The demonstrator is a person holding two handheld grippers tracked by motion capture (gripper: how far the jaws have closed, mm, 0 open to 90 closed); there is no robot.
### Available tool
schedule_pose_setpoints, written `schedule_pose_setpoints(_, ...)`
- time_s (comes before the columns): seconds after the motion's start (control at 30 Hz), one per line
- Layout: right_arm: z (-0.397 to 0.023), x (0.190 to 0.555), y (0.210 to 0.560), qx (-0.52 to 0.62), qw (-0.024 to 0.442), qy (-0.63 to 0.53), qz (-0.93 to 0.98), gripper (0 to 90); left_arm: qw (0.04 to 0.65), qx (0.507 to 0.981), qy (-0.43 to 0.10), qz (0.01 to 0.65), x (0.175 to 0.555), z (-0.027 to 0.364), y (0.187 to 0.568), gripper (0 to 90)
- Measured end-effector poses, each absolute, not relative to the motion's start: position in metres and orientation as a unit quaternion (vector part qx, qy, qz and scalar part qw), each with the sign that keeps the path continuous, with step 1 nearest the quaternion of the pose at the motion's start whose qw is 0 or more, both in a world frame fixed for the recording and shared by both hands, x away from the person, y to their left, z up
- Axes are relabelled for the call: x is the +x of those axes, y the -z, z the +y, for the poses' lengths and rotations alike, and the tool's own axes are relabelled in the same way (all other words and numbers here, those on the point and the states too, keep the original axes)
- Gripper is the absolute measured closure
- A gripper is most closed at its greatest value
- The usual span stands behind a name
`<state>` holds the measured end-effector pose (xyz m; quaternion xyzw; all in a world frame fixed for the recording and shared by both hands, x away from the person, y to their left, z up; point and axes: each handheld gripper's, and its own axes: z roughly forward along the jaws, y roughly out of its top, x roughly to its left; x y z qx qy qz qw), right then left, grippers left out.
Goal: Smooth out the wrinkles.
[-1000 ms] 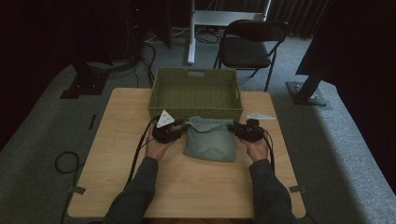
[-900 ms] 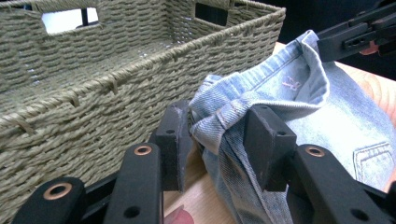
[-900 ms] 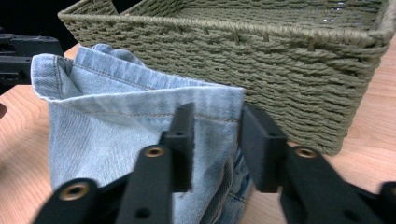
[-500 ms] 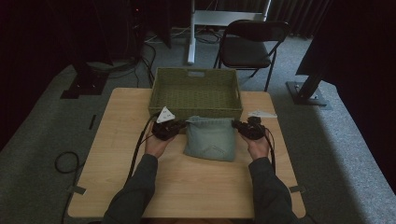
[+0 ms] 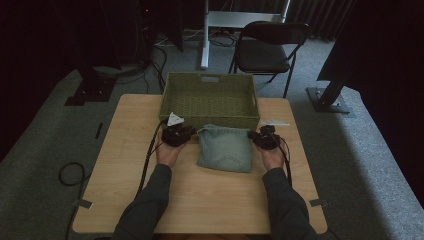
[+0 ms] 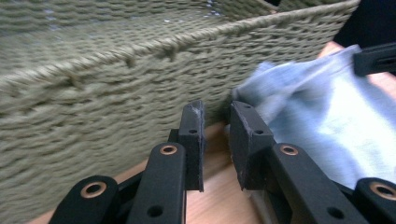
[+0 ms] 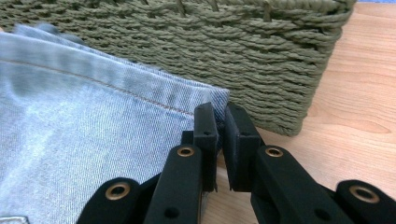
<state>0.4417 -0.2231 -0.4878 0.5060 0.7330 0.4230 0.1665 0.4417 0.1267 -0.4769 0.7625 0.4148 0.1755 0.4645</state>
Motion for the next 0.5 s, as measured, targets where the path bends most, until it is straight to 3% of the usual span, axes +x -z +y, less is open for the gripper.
schedule_pose_setpoints(0.33,-0.222,0.442,0.489,0.503,0.166,-0.425,0.734,84.3,0.510,0.753,-0.190,0.369,0.429,0.124,0.463,64.7)
schedule_pose_setpoints(0.5,-0.221,0.442,0.489,0.502,0.168,-0.425,0.734,84.2,0.480,0.776,-0.205,0.353,0.431,0.110,0.468,63.5)
